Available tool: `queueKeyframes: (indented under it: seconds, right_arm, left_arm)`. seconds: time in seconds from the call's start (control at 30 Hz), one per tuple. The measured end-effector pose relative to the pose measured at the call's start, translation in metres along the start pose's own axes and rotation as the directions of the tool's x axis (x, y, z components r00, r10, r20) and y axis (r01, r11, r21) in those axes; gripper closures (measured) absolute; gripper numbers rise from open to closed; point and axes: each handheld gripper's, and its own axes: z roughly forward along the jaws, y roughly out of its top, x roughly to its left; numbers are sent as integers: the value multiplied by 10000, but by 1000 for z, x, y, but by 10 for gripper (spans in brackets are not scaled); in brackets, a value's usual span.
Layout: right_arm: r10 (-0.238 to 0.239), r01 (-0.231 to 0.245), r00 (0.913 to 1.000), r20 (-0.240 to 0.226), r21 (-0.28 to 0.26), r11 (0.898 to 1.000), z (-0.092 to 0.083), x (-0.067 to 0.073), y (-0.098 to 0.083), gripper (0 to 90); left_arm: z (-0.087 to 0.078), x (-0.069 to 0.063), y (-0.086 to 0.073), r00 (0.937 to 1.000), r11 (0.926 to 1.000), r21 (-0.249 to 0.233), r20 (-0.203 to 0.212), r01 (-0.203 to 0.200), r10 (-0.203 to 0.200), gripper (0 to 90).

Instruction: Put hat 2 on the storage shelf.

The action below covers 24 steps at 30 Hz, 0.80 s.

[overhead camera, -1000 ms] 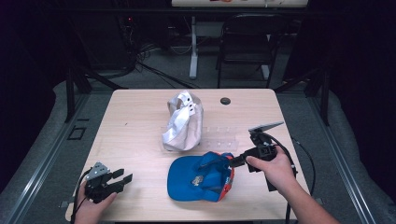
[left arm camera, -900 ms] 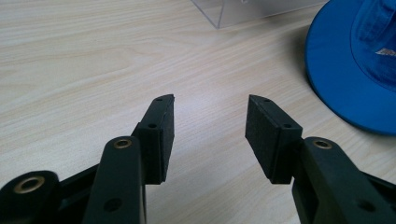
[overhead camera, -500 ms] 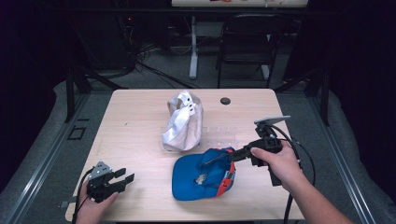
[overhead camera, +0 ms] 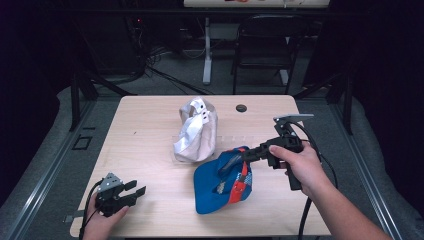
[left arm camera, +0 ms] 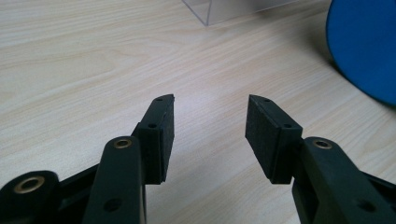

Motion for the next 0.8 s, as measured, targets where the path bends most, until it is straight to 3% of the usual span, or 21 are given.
queueKeyframes:
  seconds: [0.17, 0.37, 0.6, 0.8]
  right_arm:
    - [51, -63, 9996, -272, -445, 9990, -14, 8, 1, 784]
    - [29, -46, 9997, -237, -740, 9972, -31, 13, 2, 784]
    - [43, -68, 9997, -234, -1113, 9938, -46, 16, 4, 785]
    - [161, -230, 9987, -491, -1423, 9896, -57, 17, 7, 785]
  left_arm:
    - [-1, 1, 0, 10000, 10000, 10, -22, 1, -1, 524]
    - [-2, 0, 0, 10000, 10000, 38, 8, 1, -1, 524]
    - [-1, 0, 0, 10000, 10000, -18, -7, 15, -15, 524]
    - [-1, 0, 0, 10000, 10000, -46, -19, 7, -7, 523]
